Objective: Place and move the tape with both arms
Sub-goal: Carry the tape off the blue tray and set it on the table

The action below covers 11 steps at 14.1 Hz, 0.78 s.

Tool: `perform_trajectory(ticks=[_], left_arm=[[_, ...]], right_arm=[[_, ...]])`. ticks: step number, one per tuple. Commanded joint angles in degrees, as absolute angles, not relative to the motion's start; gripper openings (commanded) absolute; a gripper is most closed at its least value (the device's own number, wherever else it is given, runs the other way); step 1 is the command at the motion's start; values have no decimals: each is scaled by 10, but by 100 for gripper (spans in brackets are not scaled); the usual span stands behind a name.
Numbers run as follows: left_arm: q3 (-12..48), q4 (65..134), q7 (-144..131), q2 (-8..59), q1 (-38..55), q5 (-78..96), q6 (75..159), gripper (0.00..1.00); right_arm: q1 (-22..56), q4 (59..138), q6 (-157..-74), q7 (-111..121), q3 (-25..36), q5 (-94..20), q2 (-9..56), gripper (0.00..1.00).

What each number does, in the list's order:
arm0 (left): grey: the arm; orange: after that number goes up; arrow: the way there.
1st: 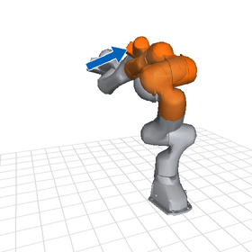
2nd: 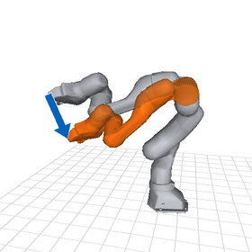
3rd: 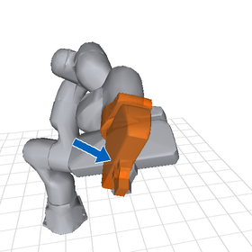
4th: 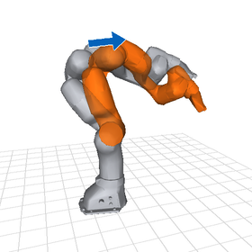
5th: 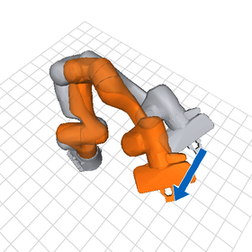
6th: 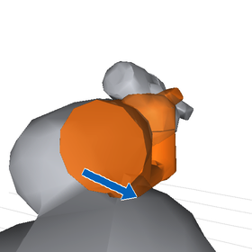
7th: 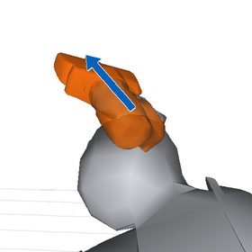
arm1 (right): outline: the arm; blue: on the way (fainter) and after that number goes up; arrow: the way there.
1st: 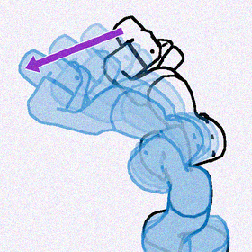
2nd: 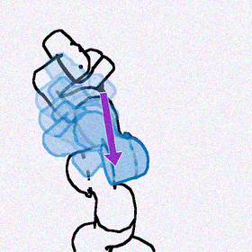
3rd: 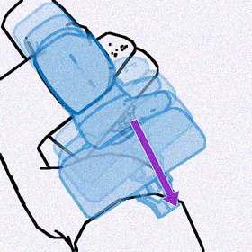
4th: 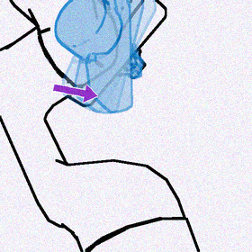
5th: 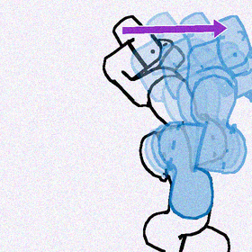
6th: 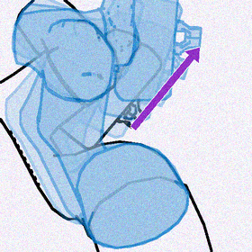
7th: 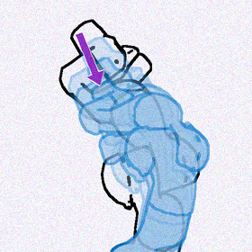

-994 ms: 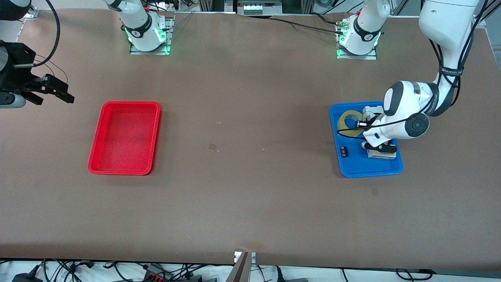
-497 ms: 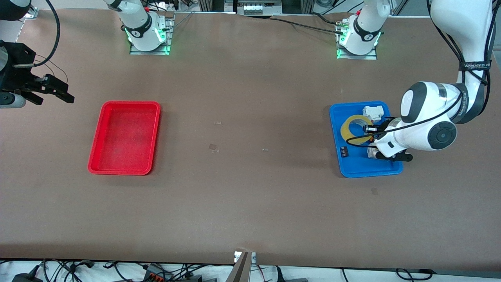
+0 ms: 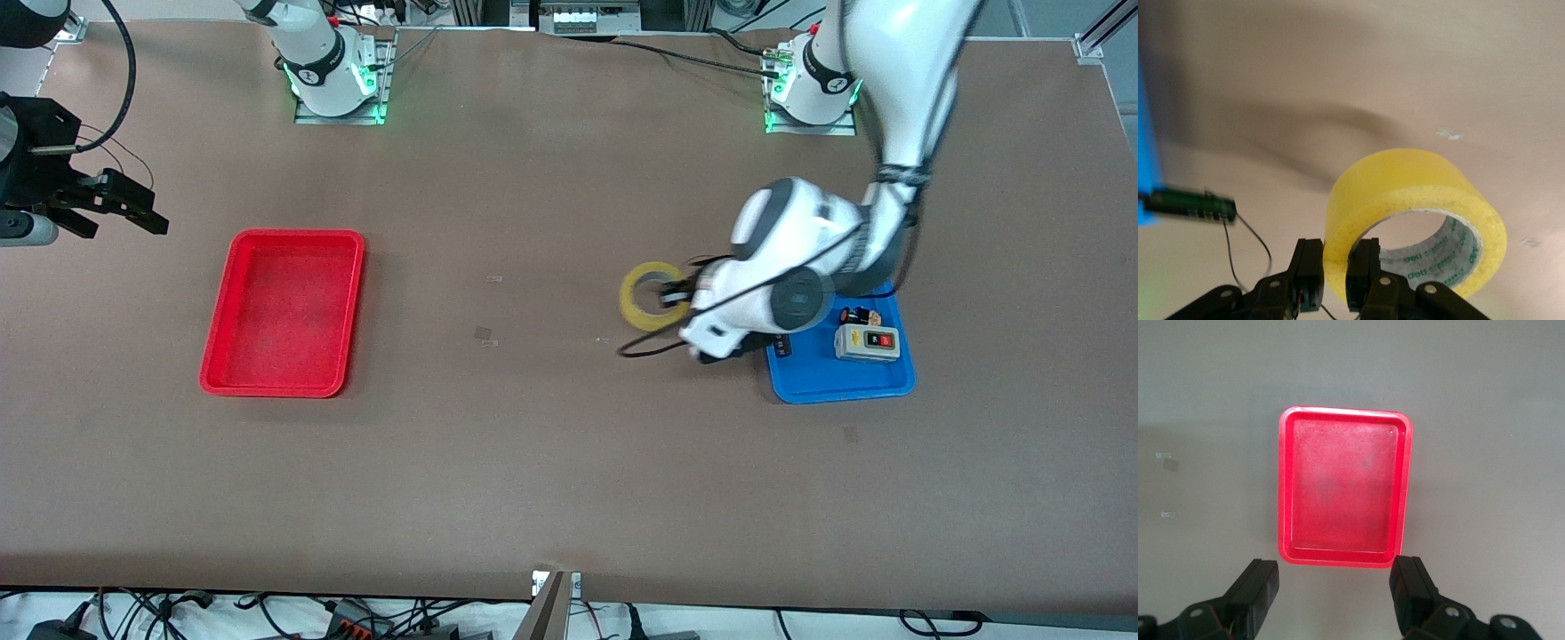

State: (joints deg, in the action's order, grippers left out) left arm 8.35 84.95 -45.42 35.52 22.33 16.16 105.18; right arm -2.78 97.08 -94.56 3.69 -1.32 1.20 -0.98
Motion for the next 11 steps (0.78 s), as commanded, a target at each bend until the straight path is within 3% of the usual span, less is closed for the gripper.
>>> perform_trajectory(ticks=[1, 3, 4, 5, 6, 7, 10, 11], left_arm=[[77, 748, -575, 439, 295, 171, 1102, 3], [77, 749, -639, 465, 349, 171, 1184, 4], [77, 750, -655, 479, 363, 170, 1215, 19], [77, 751, -652, 486, 365, 167, 1230, 48], [76, 751, -653, 485, 365, 161, 1230, 87], [72, 755, -656, 477, 363, 161, 1217, 100], [40, 751, -657, 401, 344, 148, 1056, 100], [32, 758, -650, 370, 326, 138, 1041, 100]], right_arm=[[-32, 965, -938, 49, -13, 11, -9, 100], [-33, 964, -940, 47, -12, 12, -4, 100], [-32, 963, -943, 47, -12, 17, -4, 100], [-33, 963, -940, 47, -11, 17, -4, 100], [-34, 964, -938, 50, -11, 17, -4, 100], [-38, 964, -938, 51, -9, 17, -3, 100], [-39, 964, -938, 53, -11, 17, 3, 100], [-39, 966, -937, 48, -11, 15, 6, 100]])
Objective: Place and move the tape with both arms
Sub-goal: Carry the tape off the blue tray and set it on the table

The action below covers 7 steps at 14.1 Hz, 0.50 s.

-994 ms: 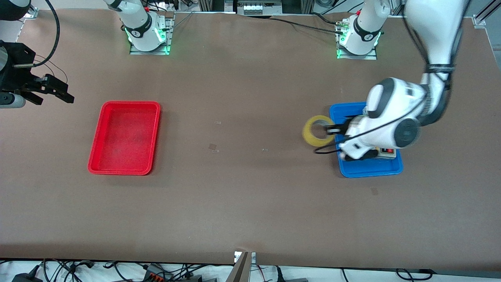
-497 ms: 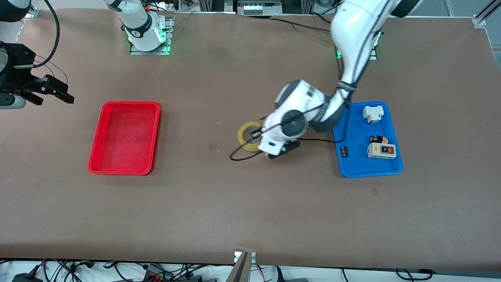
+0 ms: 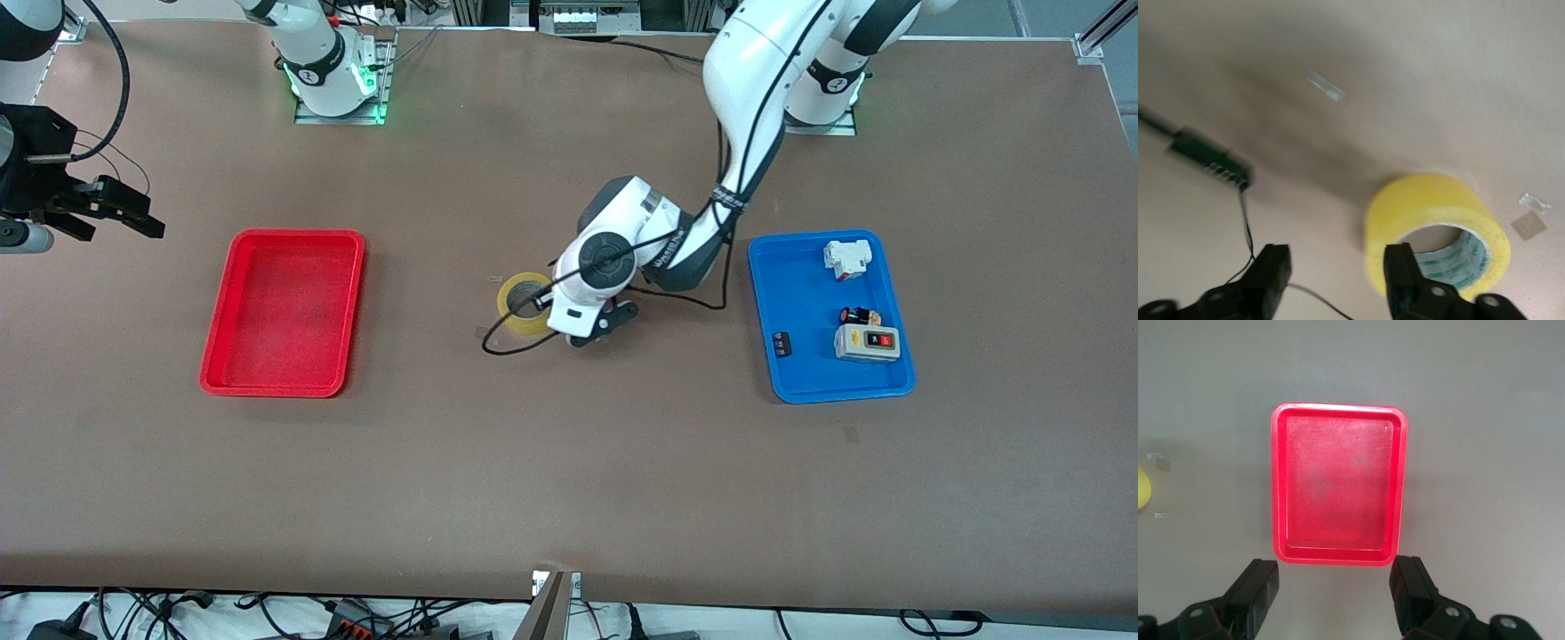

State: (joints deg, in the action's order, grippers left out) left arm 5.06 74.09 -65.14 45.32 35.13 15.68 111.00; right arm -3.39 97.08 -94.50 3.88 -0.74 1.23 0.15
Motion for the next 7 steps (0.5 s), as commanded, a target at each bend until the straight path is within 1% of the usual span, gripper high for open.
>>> perform_trajectory(ticks=[1, 3, 4, 6, 7], left_arm=[[32, 760, -638, 345, 297, 125, 1028, 100], [31, 772, -529, 306, 241, 114, 962, 100], [31, 784, -486, 286, 212, 113, 934, 100], [32, 829, -399, 228, 163, 85, 903, 100], [32, 865, -365, 195, 145, 68, 901, 100]], right_arm=[[-39, 966, -937, 46, -11, 11, 17, 100], [-27, 963, -938, 54, -18, 16, 58, 100], [-15, 963, -945, 53, -19, 8, 67, 100], [17, 963, -952, 46, -24, -40, 101, 100], [38, 964, -956, 45, -24, -62, 112, 100]])
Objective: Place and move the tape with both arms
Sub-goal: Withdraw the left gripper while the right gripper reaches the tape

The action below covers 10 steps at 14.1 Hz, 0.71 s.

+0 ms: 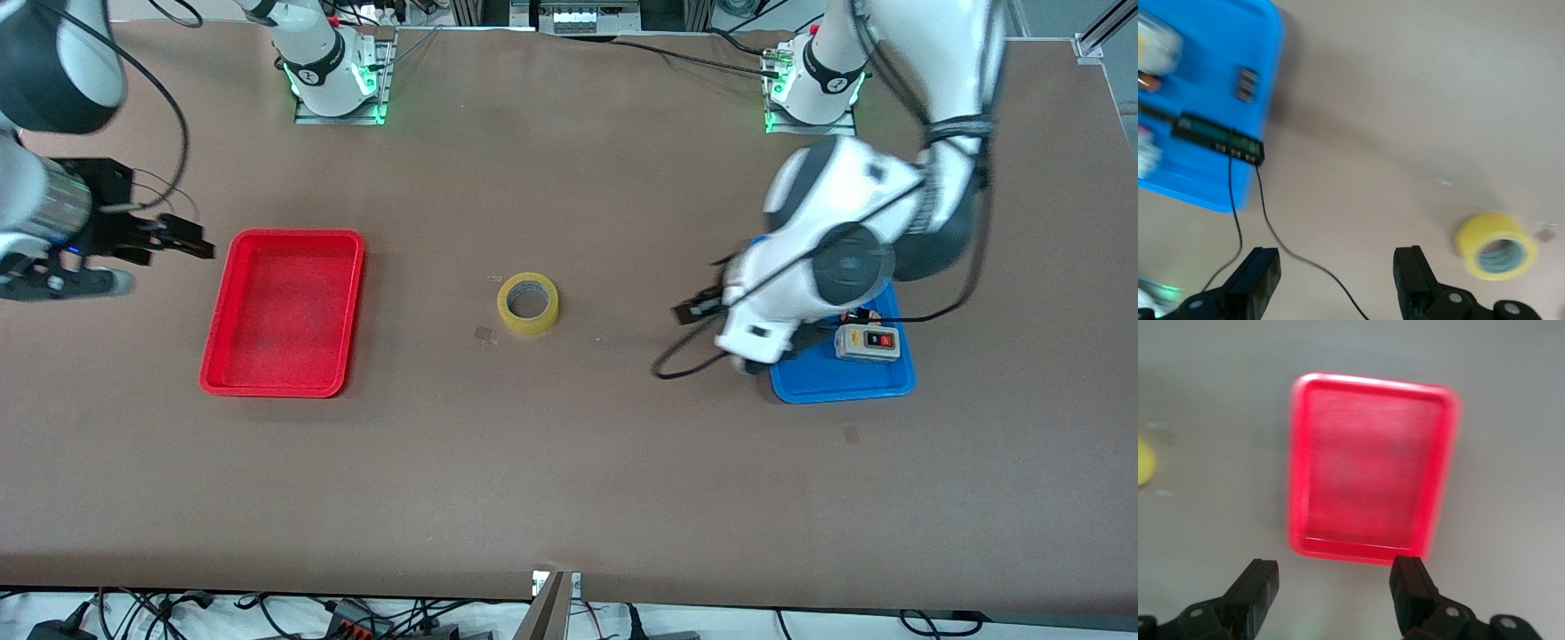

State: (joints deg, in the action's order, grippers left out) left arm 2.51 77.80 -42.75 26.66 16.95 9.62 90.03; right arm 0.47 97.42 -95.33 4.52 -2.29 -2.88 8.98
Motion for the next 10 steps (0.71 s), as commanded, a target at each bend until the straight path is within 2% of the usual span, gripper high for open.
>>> perform_trajectory(ticks=[1, 5, 8, 10], left_arm=[[32, 896, -328, 162, 129, 62, 902, 100], [31, 1005, -115, 26, 32, 55, 900, 100], [33, 1001, 6, -16, -8, -18, 889, 100], [37, 957, 88, -15, -37, -21, 888, 100]], right_arm=[[76, 963, -970, 36, -24, -69, 131, 100], [212, 963, -1076, -106, -23, -61, 213, 100], [285, 963, -1159, -163, -23, -62, 276, 100], [322, 963, -1200, -230, -23, -61, 308, 100]])
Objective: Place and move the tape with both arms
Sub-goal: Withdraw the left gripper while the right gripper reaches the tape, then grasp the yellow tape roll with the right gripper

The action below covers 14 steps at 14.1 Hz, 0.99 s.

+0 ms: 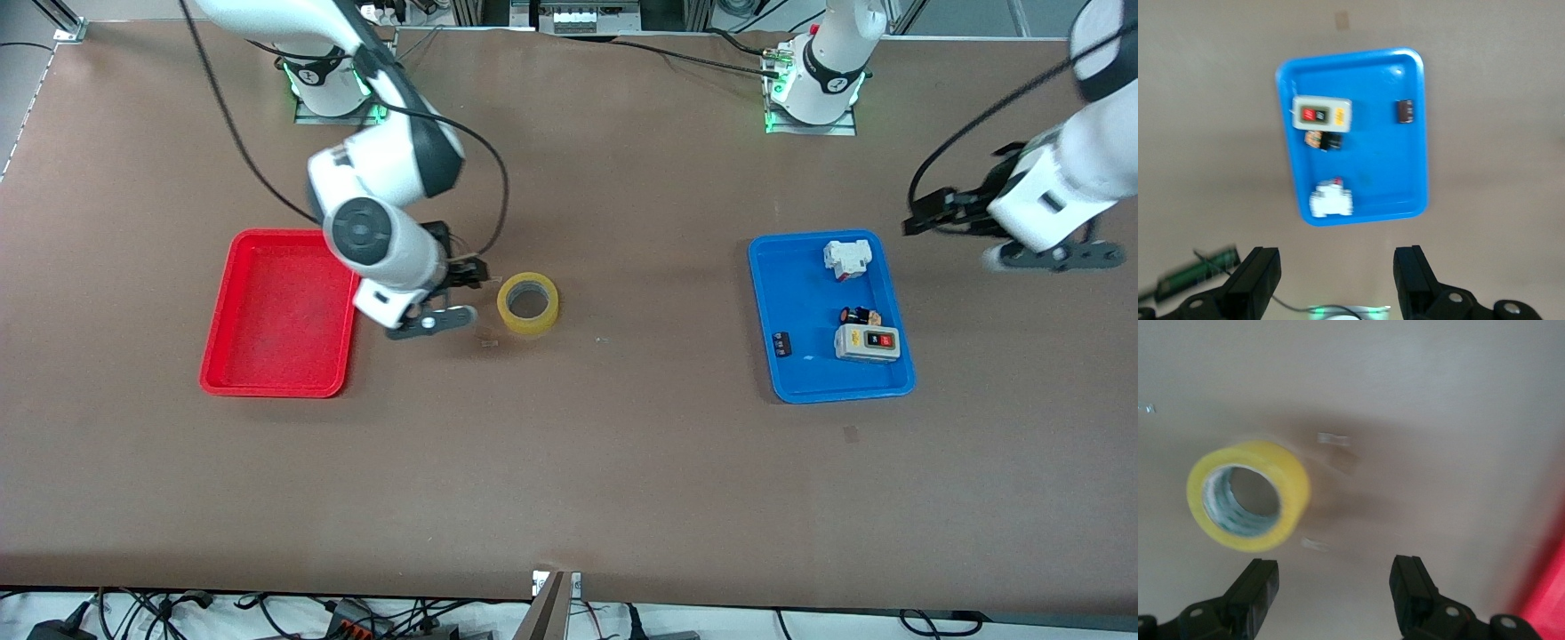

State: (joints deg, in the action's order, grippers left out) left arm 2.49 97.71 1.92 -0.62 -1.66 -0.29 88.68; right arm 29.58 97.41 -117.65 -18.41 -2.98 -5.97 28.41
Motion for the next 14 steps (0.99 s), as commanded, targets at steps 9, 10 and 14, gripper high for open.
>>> perform_trajectory(ticks=[9, 10, 14], left_arm=[[0, 873, 140, 28, 1, -22, 877, 100], [0, 873, 139, 28, -1, -22, 876, 100], [7, 875, 80, 29, -3, -22, 855, 100]], right_arm=[[346, 962, -1278, -315, -20, -64, 374, 100], [346, 959, -1286, -330, -20, -62, 378, 98], [344, 960, -1283, -359, -20, -62, 379, 32]])
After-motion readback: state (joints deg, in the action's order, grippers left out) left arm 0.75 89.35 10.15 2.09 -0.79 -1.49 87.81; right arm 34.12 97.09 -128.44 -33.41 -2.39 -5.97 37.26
